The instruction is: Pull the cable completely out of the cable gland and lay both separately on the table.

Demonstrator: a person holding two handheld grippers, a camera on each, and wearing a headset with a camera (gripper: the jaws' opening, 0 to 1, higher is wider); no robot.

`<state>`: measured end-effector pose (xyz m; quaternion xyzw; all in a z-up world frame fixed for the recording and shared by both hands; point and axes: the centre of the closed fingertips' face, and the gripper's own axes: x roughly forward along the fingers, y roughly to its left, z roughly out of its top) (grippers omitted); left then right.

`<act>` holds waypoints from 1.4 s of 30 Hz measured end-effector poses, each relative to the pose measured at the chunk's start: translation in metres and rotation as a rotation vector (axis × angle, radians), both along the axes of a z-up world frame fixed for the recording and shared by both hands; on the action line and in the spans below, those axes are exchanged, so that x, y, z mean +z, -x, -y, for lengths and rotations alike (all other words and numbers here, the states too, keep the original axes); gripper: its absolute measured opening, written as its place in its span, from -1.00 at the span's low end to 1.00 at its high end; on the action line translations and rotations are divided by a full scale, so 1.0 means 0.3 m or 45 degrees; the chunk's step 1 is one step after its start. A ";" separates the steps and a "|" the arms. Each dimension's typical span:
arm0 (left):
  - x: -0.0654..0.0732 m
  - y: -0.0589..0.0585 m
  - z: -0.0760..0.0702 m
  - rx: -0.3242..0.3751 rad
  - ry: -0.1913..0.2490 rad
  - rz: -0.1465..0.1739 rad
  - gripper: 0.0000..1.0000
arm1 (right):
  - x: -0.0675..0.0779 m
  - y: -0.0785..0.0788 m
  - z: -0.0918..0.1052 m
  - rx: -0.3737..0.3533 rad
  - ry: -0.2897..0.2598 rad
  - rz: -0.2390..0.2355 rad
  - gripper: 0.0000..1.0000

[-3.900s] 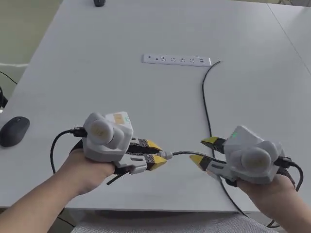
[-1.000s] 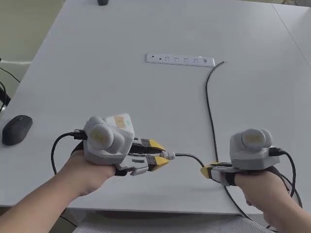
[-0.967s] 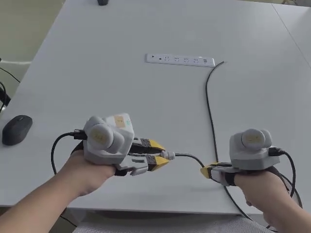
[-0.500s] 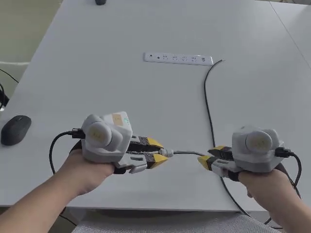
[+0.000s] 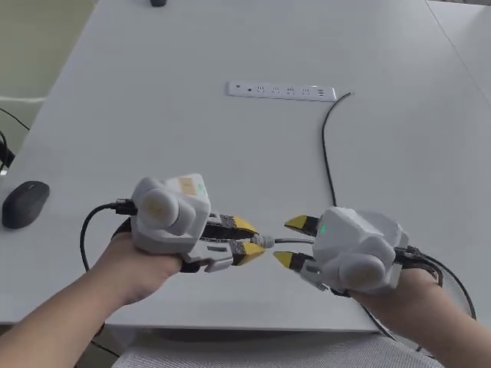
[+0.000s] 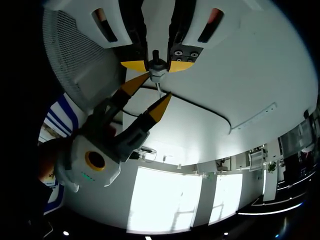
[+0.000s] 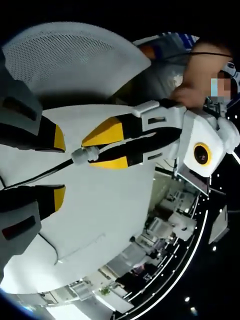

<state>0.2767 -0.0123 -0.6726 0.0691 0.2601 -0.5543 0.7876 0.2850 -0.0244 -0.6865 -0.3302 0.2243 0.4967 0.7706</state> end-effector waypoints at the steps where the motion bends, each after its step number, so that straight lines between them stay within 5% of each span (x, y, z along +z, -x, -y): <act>1: -0.001 0.000 -0.001 0.000 0.001 -0.002 -0.70 | 0.001 -0.001 -0.002 0.004 -0.003 -0.002 -0.61; 12: 0.000 0.002 0.000 0.005 0.009 -0.004 -0.70 | -0.015 0.028 -0.034 0.118 0.031 0.014 -0.87; 19: -0.002 0.004 -0.003 0.007 0.011 -0.011 -0.70 | -0.014 0.020 -0.029 0.097 0.023 -0.010 -0.99; 33: 0.013 -0.013 -0.002 0.017 0.018 -0.001 -0.70 | -0.032 -0.009 0.008 -0.050 -0.012 -0.085 -1.00; 42: 0.020 -0.007 0.000 0.018 0.029 0.001 -0.70 | -0.071 -0.019 0.081 -0.213 -0.065 -0.214 -1.00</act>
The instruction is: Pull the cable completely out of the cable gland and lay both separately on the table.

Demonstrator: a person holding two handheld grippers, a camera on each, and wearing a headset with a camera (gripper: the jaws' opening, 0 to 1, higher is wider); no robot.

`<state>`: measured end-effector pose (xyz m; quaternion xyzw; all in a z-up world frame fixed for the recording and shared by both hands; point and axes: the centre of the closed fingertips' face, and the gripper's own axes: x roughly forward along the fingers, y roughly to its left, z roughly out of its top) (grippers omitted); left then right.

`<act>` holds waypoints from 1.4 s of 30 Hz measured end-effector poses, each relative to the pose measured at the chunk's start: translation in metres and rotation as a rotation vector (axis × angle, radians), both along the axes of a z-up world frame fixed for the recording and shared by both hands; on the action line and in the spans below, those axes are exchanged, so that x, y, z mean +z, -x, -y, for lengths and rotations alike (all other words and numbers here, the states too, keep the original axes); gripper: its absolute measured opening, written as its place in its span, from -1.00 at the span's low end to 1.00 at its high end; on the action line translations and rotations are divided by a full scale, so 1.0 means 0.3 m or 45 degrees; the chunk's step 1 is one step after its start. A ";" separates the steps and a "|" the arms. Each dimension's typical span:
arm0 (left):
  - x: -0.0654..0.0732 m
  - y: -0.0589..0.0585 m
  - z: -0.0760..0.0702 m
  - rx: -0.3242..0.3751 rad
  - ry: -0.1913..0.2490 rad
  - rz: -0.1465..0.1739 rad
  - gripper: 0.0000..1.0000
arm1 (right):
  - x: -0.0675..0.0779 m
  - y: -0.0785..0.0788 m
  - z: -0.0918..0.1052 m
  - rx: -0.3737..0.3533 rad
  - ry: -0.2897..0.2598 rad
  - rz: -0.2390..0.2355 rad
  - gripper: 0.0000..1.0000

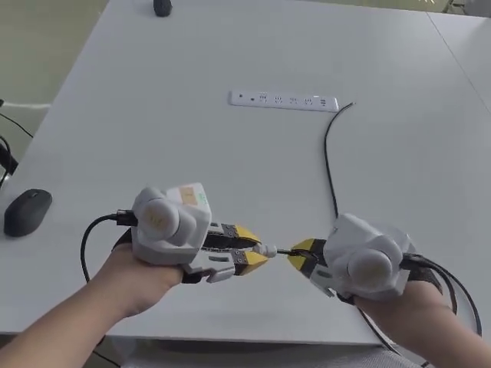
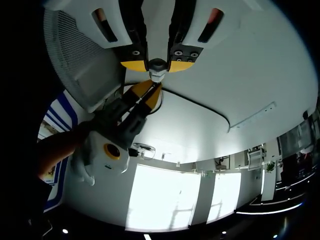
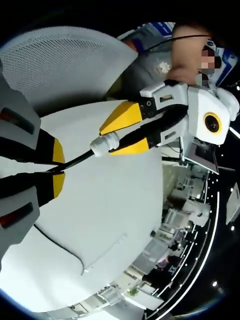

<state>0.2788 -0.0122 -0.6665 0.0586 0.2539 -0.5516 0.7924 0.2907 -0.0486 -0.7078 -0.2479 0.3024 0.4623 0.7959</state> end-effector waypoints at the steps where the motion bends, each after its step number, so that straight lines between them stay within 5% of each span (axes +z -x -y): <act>1: -0.001 0.000 -0.001 0.001 -0.002 0.003 -0.70 | -0.006 0.002 0.003 -0.026 -0.026 -0.024 -1.00; 4: 0.001 -0.004 -0.008 0.013 0.006 -0.001 -0.70 | -0.032 -0.004 0.028 -0.067 -0.013 -0.044 -1.00; 8: -0.006 0.002 -0.018 0.014 -0.007 -0.003 -0.70 | -0.042 -0.017 0.057 -0.192 -0.082 -0.119 -1.00; 18: -0.016 0.018 -0.008 0.005 -0.010 -0.015 -0.70 | -0.046 -0.016 0.059 -0.212 -0.086 -0.133 -1.00; 27: -0.037 0.027 -0.010 0.000 -0.010 -0.024 -0.70 | -0.030 -0.051 0.042 -0.181 -0.057 -0.083 -1.00; 42: -0.100 0.033 -0.082 0.044 -0.015 -0.022 -0.69 | 0.046 -0.197 -0.066 -0.112 -0.031 -0.007 -1.00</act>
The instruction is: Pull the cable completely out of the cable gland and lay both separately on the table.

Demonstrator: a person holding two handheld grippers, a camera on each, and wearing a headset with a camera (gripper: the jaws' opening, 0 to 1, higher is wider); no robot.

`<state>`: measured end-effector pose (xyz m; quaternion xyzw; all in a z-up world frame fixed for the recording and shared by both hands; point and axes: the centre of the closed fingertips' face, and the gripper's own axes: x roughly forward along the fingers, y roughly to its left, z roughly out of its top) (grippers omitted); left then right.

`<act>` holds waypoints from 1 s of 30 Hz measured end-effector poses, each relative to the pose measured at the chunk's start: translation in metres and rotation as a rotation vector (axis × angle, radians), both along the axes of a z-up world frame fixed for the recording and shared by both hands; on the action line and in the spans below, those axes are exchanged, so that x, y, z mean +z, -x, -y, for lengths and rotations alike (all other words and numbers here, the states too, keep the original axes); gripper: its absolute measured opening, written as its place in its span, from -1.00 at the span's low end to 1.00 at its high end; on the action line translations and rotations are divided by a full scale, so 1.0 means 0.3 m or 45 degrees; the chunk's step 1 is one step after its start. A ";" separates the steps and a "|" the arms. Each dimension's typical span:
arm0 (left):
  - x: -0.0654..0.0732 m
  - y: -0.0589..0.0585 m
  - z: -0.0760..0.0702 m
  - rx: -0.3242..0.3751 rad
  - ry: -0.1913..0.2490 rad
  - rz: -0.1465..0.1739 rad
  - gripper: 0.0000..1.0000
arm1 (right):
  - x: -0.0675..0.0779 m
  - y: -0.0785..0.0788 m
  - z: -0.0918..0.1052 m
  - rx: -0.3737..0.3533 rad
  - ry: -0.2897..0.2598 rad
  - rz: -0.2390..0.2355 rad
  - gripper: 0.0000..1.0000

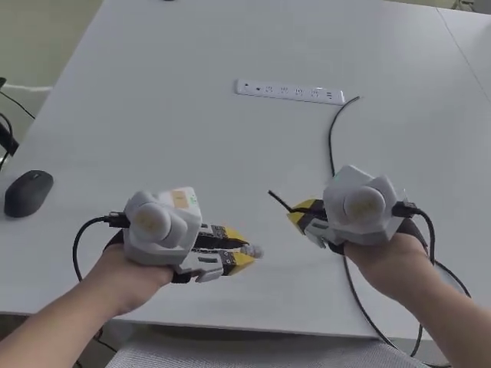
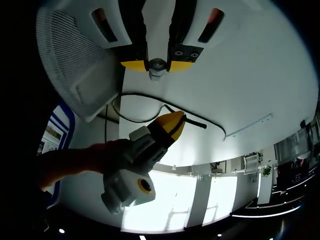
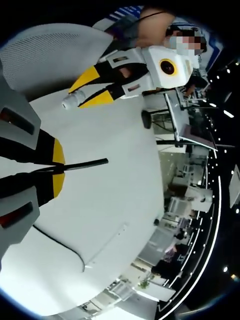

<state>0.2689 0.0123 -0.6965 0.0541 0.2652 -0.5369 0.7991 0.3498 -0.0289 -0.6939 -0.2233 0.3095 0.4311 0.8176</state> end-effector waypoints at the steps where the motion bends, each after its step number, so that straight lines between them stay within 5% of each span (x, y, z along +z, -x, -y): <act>1: -0.007 0.000 -0.009 0.005 -0.003 0.002 -0.69 | 0.003 -0.012 -0.013 0.008 0.004 0.001 -1.00; 17: -0.113 -0.002 -0.142 0.087 -0.060 -0.024 -0.69 | 0.014 -0.132 -0.231 0.096 -0.043 0.031 -1.00; 30: -0.177 -0.016 -0.250 0.169 -0.093 -0.049 -0.69 | -0.128 -0.083 -0.401 0.275 0.025 -0.019 -1.00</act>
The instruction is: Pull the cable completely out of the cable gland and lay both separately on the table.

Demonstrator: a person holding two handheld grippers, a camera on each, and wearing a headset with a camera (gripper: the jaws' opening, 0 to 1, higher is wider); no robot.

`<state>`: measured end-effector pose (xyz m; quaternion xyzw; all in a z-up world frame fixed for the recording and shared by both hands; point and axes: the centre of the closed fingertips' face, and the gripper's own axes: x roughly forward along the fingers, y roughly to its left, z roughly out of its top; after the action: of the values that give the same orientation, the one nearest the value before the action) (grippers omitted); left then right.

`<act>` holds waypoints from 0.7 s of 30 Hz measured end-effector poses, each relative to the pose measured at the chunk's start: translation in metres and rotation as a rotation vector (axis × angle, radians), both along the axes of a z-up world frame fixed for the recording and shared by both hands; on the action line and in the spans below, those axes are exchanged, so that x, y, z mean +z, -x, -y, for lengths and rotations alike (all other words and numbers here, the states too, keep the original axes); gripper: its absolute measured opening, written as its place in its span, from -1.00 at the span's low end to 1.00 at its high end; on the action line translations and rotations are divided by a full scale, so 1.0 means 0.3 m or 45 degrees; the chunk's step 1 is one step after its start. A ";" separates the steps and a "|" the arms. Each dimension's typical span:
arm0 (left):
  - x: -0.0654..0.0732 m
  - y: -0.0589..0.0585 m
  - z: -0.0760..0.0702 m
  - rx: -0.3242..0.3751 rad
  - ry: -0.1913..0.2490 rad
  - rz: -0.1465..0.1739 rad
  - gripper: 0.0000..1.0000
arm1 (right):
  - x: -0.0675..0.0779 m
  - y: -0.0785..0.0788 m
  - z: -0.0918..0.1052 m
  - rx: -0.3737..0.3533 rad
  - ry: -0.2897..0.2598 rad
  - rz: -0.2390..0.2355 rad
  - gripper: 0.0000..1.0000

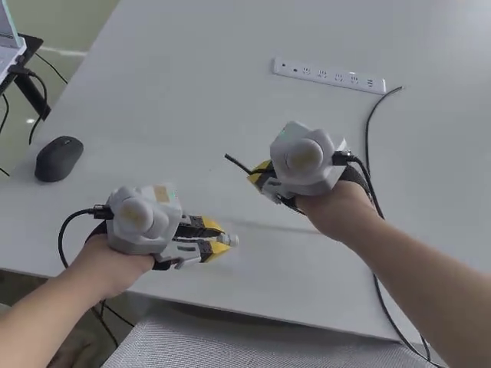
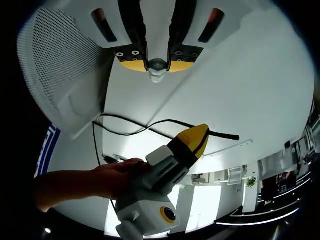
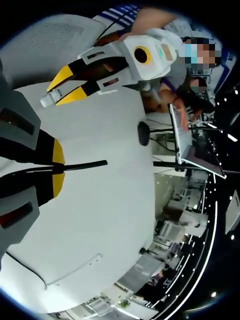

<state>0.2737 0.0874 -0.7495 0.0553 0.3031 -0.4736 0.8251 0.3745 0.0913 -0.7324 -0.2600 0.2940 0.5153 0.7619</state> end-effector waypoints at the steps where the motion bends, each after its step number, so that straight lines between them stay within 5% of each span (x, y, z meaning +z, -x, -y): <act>1: -0.006 -0.002 -0.008 0.004 0.000 0.000 -0.69 | -0.021 0.003 -0.006 0.017 0.021 -0.004 -1.00; 12: -0.073 -0.025 -0.074 0.036 -0.026 -0.003 -0.69 | -0.130 0.037 -0.095 0.123 0.061 -0.039 -1.00; 21: -0.132 -0.045 -0.131 0.066 -0.060 -0.035 -0.69 | -0.237 0.035 -0.107 0.144 0.123 -0.087 -1.00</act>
<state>0.2871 0.1265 -0.7892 0.0603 0.3267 -0.4457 0.8313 0.3641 0.1233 -0.8034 -0.2951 0.3292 0.5513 0.7076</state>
